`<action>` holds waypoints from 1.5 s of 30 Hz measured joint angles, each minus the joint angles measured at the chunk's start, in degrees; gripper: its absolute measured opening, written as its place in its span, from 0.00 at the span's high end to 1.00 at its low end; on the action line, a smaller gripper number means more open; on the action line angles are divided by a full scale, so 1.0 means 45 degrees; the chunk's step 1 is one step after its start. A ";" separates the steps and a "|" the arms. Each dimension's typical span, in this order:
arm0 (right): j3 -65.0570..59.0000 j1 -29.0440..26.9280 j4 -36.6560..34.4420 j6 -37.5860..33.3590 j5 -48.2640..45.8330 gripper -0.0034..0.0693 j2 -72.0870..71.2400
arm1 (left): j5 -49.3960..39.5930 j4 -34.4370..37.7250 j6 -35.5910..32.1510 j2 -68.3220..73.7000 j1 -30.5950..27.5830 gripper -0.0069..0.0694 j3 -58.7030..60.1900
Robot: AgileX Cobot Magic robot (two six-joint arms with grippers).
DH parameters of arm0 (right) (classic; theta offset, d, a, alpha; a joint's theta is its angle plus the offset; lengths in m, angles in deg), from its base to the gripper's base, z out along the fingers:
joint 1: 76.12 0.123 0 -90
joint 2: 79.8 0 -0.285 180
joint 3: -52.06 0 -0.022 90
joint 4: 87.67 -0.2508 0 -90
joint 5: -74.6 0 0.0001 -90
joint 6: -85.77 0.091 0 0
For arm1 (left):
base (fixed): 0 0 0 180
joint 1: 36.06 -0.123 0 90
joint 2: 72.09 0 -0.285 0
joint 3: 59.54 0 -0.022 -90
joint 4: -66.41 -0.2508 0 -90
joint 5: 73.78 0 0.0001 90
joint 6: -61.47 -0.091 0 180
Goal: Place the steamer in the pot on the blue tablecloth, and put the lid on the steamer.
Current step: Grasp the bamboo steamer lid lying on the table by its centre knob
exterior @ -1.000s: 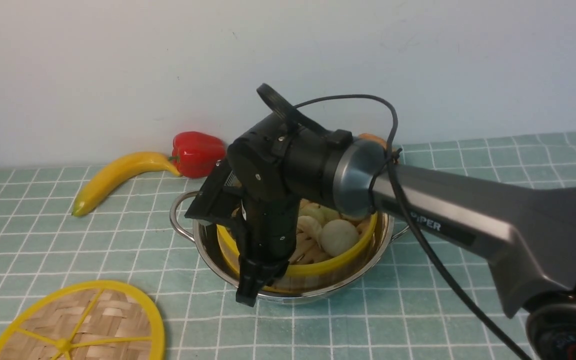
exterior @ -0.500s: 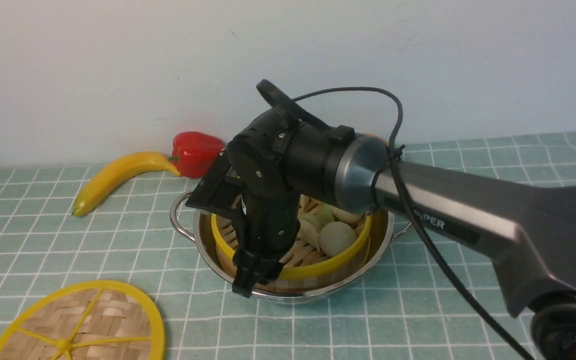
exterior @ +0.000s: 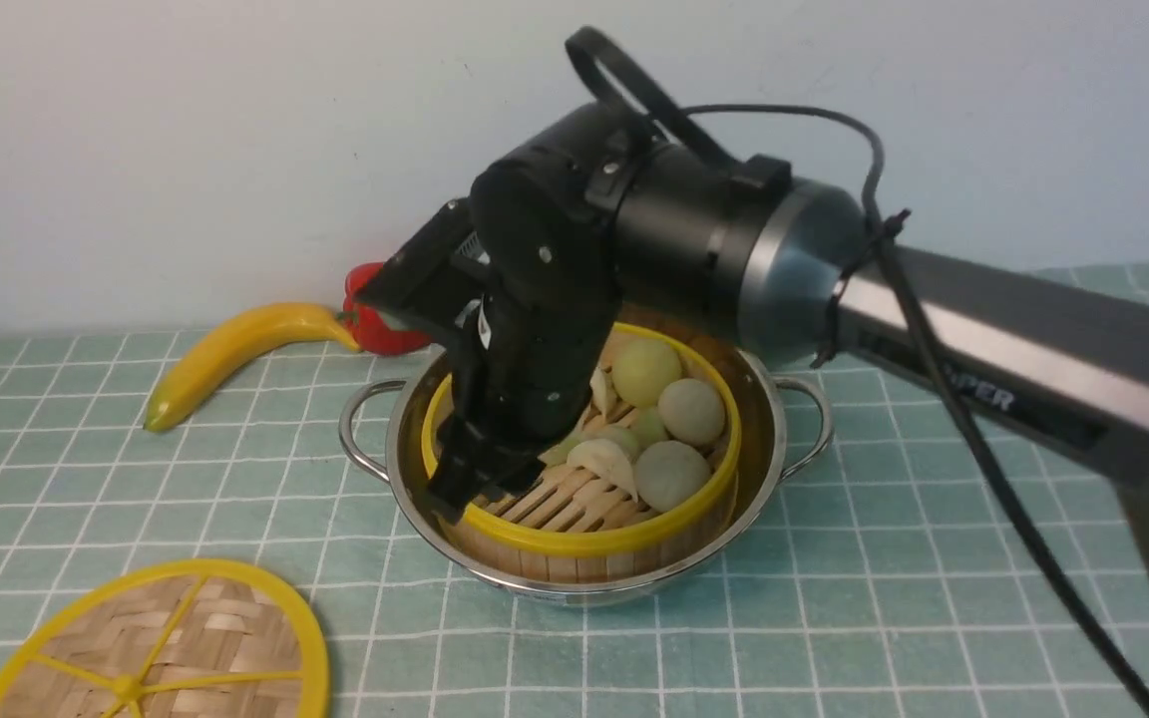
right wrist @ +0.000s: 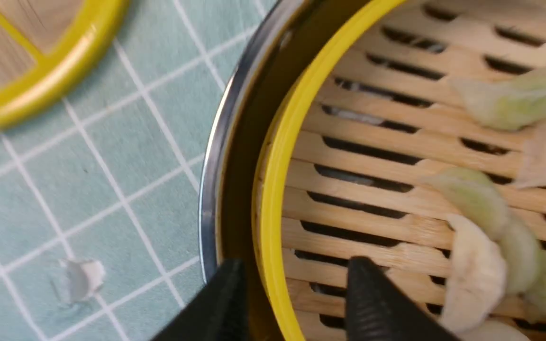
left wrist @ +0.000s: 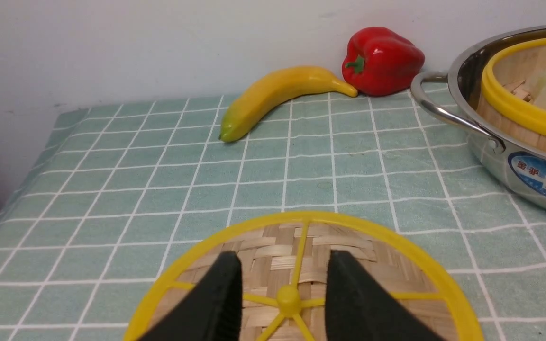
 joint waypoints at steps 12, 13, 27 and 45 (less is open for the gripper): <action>0.0054 0.0000 0.1239 0.1000 0.0013 0.97 -0.3931 | 0.0000 0.0000 0.0000 0.0000 0.0000 0.59 0.0000; 0.0067 0.0000 0.1165 0.1010 0.0013 0.97 -0.4111 | 0.0000 0.0000 0.0000 0.0000 0.0000 0.59 0.0000; -0.1018 0.0000 0.1509 0.1134 0.0090 0.95 -0.5446 | 0.0000 0.0000 0.0000 0.0000 0.0000 0.59 0.0000; -1.3515 -0.7002 0.3551 0.5057 0.5057 0.89 -1.8725 | 0.0000 0.0000 0.0000 0.0000 0.0000 0.59 0.0000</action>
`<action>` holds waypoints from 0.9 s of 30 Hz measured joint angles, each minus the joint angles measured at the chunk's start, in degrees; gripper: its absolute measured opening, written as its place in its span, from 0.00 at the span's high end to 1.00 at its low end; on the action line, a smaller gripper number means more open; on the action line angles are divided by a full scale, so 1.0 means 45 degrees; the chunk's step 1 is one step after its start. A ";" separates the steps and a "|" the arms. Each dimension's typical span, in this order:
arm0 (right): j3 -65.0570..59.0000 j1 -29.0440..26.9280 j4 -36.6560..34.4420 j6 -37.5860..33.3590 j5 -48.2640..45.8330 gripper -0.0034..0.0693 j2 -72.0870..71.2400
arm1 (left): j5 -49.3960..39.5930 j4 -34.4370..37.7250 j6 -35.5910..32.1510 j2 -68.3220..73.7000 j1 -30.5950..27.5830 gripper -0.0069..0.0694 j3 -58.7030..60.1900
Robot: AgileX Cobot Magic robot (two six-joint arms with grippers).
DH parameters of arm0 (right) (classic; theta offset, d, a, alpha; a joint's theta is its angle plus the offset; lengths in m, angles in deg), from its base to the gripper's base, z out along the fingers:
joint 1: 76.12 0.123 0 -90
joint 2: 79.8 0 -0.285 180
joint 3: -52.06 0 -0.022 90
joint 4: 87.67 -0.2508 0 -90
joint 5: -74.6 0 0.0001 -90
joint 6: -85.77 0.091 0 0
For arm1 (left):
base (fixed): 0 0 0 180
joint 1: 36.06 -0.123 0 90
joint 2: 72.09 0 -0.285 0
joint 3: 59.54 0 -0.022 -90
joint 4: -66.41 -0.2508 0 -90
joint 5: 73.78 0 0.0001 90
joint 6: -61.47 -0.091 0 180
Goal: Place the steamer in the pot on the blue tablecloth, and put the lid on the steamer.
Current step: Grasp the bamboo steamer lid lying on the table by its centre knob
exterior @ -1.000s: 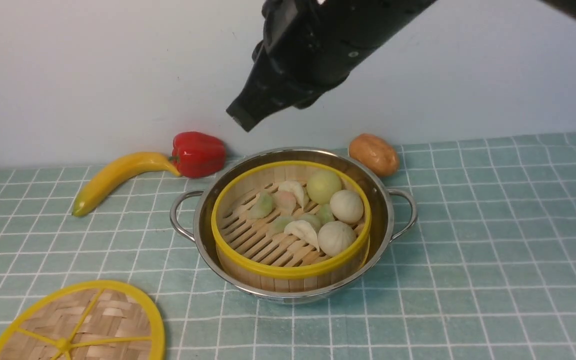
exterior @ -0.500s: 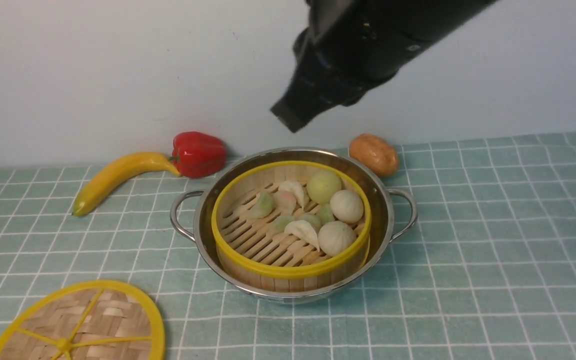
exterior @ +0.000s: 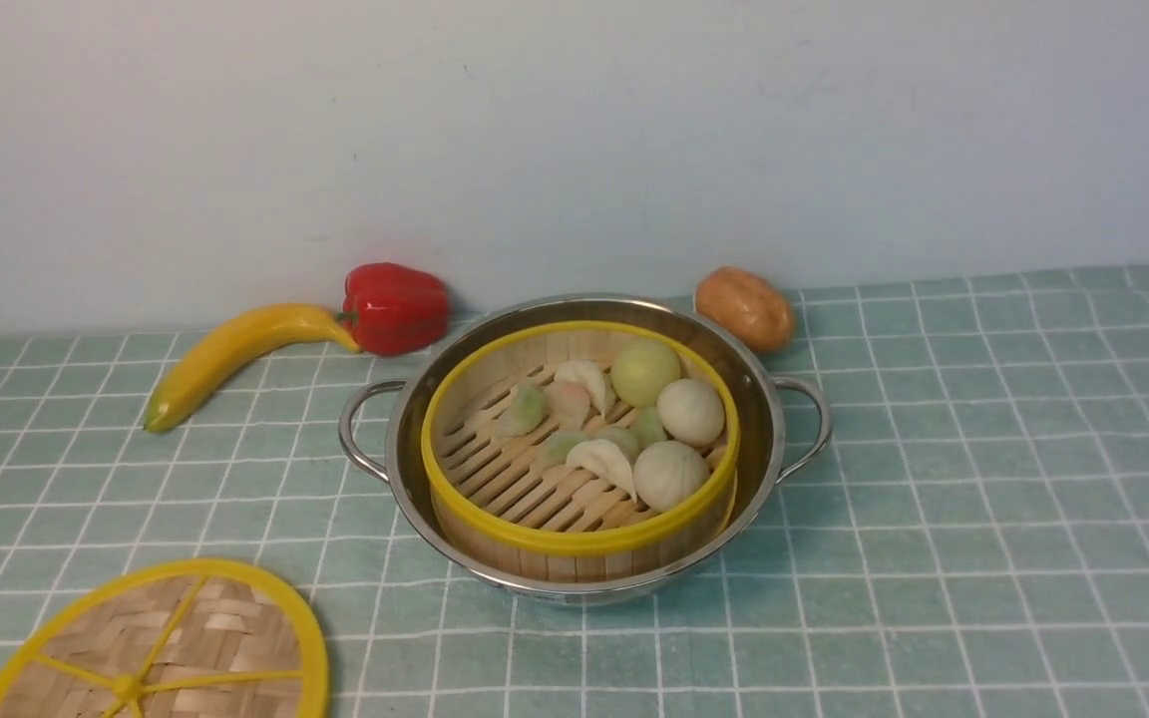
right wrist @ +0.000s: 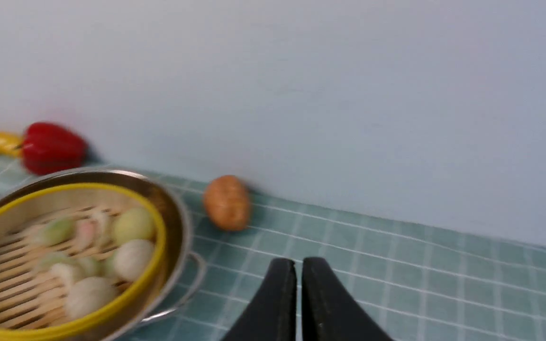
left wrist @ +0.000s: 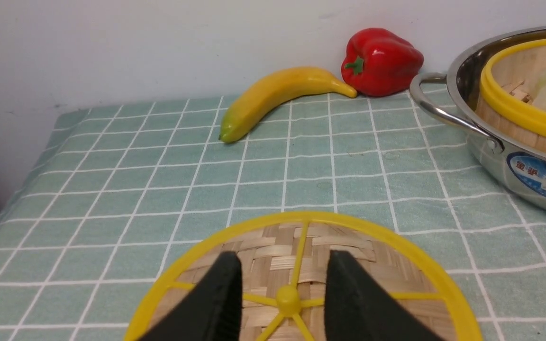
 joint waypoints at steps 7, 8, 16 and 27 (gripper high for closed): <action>-0.3809 -0.3354 0.0231 0.1349 0.1688 0.87 -0.4279 | 0.0000 0.0000 0.0000 0.0000 0.0000 0.59 0.0000; -0.5059 -0.3716 0.0262 0.1661 0.3073 0.86 -0.5044 | 0.0000 0.0000 0.0000 0.0000 0.0000 0.59 0.0000; -0.9909 -0.3965 0.1056 0.1994 0.7769 0.83 -0.6499 | 0.0000 0.0000 0.0000 0.0000 0.0000 0.59 0.0000; -1.2411 -0.3965 0.0715 0.2088 0.7705 0.76 -0.8094 | 0.0000 0.0000 0.0000 0.0000 0.0000 0.59 0.0000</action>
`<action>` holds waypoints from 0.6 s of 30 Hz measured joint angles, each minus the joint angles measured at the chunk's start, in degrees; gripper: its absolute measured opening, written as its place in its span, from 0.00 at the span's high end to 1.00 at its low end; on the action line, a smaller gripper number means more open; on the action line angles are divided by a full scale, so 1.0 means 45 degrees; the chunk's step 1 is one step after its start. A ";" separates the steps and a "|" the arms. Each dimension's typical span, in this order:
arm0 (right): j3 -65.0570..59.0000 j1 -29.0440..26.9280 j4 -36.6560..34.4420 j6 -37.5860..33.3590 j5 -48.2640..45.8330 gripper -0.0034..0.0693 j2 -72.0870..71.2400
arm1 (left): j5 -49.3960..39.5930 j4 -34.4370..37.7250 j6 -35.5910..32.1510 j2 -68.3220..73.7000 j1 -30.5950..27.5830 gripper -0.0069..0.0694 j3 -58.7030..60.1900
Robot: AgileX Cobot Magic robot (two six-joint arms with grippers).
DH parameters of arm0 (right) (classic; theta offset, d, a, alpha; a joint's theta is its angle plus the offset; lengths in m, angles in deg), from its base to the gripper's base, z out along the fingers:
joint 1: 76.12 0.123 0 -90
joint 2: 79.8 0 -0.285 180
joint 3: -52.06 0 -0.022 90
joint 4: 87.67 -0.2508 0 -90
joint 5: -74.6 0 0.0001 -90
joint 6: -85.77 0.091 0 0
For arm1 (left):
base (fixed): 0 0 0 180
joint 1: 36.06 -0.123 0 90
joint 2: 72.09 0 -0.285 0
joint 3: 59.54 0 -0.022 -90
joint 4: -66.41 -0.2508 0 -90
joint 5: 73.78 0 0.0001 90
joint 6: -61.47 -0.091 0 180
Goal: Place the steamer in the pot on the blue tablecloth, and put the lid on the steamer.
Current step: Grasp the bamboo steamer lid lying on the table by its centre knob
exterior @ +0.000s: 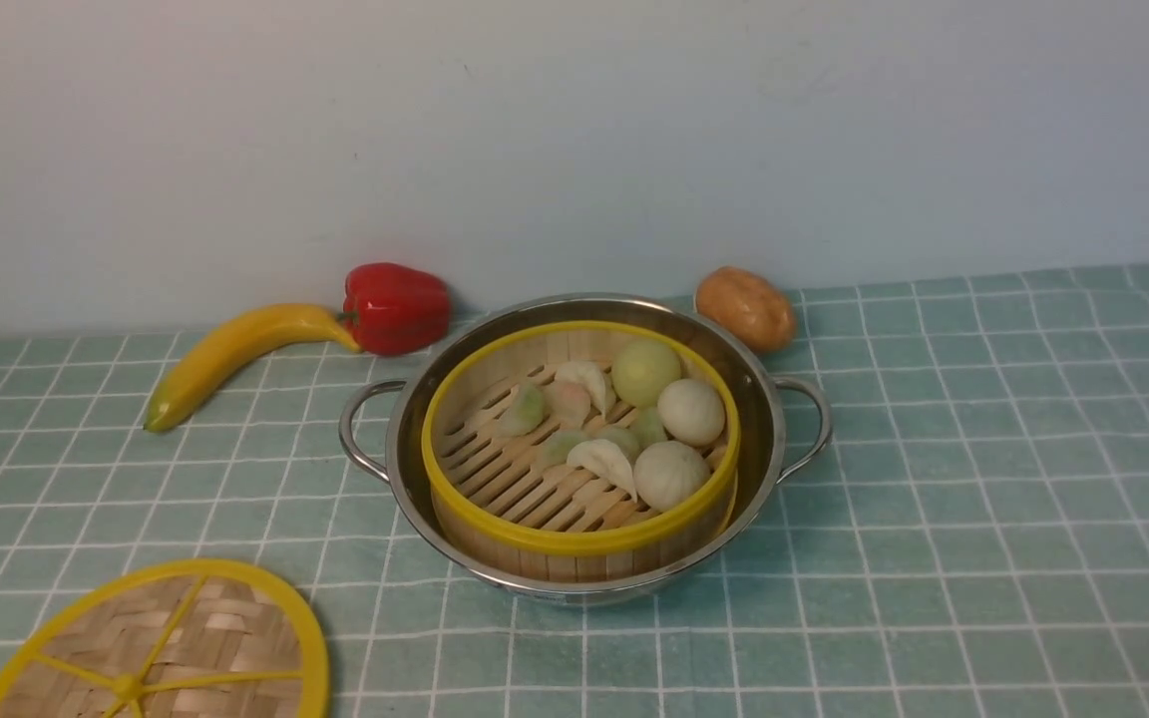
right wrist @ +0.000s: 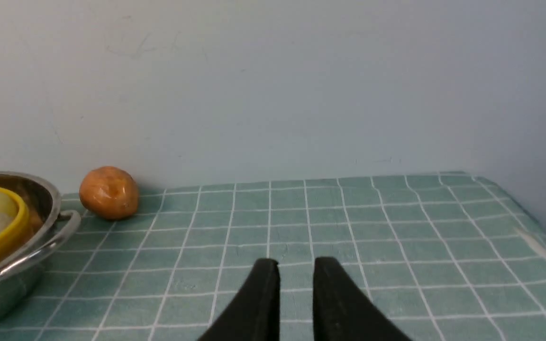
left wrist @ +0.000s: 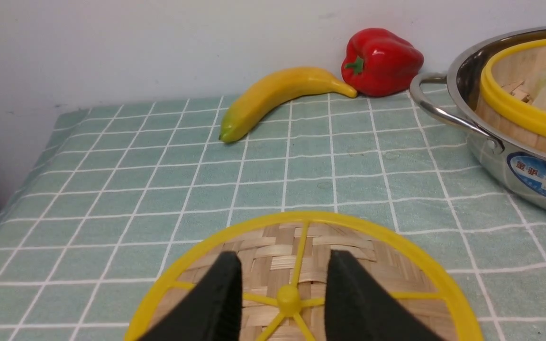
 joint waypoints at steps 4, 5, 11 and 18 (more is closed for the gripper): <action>0.0000 0.0000 -0.0210 0.0016 -0.1110 0.74 -0.0013 | 0.0000 0.0000 0.0000 0.0000 0.0000 0.59 0.0000; -0.0015 0.0000 -0.0237 0.0029 -0.1240 0.74 -0.0013 | 0.0000 0.0000 0.0000 0.0000 0.0000 0.59 0.0000; -0.0015 0.0000 -0.0252 0.0029 -0.1431 0.72 -0.0013 | 0.0000 0.0000 0.0000 0.0000 0.0000 0.59 0.0000; -0.0015 0.0000 -0.0796 -0.0333 -0.1453 0.69 -0.0078 | 0.0000 0.0000 0.0000 0.0000 0.0000 0.59 0.0000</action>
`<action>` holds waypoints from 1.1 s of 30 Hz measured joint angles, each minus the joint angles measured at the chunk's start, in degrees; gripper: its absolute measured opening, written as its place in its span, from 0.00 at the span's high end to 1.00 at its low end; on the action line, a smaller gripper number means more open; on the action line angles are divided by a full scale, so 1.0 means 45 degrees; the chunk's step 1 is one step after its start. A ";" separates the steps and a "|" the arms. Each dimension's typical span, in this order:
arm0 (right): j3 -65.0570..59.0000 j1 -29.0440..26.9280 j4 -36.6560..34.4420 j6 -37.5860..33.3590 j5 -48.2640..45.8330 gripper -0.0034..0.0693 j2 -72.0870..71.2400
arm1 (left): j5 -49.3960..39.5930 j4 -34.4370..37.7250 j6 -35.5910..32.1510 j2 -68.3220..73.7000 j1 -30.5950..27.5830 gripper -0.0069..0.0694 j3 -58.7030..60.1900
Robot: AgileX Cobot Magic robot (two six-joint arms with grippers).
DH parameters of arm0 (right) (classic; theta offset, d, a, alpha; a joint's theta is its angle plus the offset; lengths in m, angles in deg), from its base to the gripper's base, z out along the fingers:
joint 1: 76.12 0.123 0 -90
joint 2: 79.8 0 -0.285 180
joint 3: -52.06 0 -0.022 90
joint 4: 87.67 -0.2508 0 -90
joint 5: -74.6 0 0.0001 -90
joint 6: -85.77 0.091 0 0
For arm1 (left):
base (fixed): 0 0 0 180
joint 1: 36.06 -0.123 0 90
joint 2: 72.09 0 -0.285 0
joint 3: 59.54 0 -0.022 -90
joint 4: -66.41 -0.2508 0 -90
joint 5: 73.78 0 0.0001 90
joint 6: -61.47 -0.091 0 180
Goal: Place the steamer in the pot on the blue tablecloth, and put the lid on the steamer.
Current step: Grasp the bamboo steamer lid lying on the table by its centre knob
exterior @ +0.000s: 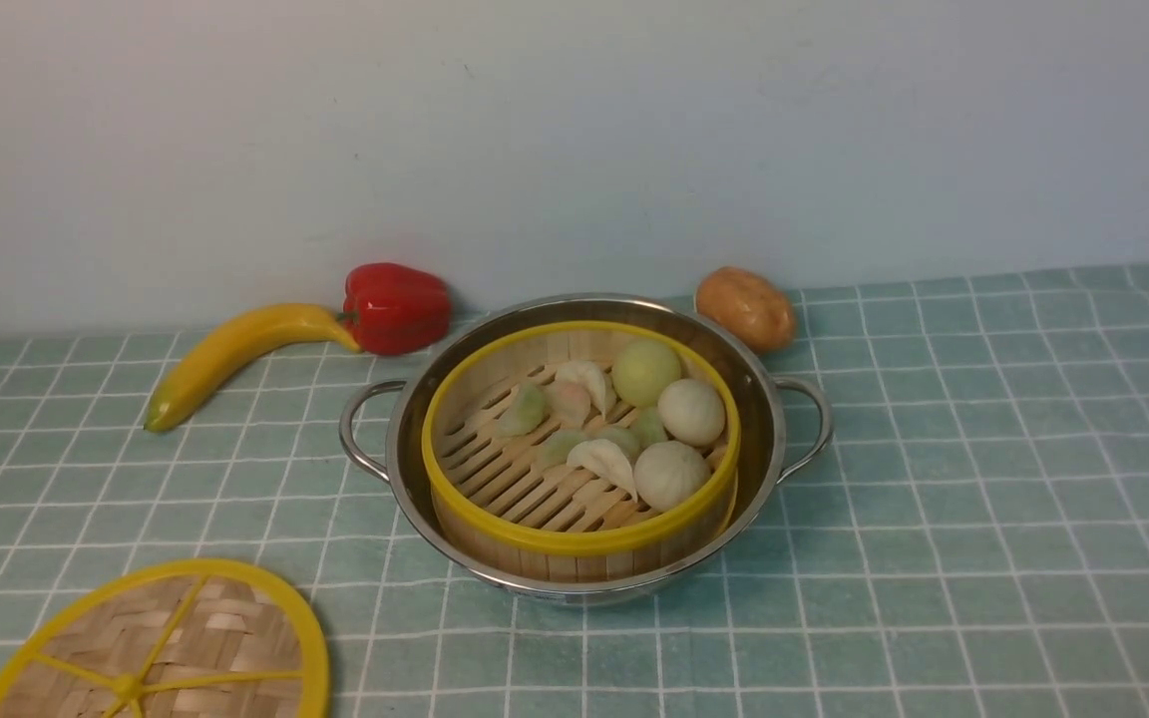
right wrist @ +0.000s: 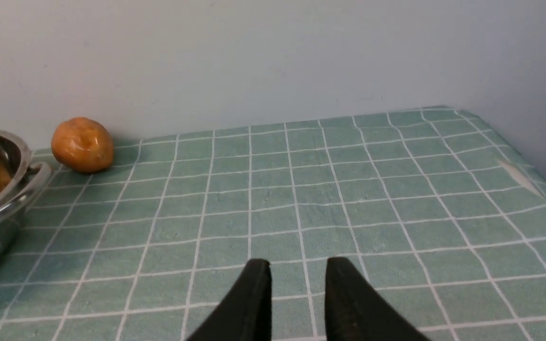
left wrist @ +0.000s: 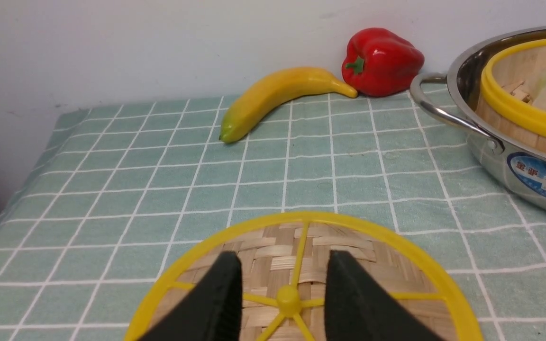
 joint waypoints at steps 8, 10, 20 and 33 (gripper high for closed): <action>0.0000 0.0000 -0.4188 -0.5260 -0.0084 0.67 -0.0005 | 0.0000 0.0000 0.0000 0.0000 0.0000 0.59 0.0000; 0.0000 0.0000 -0.4434 -0.5834 -0.0084 0.66 -0.0005 | 0.0000 0.0000 0.0000 0.0000 0.0000 0.59 0.0000; 0.0000 0.0000 -0.4766 -0.6425 -0.0112 0.63 -0.0015 | 0.0000 0.0000 0.0000 0.0000 0.0000 0.59 0.0000; 0.0000 0.0000 -0.4776 -0.5308 -0.0112 0.62 -0.0015 | 0.0000 0.0000 0.0000 0.0000 0.0000 0.59 0.0000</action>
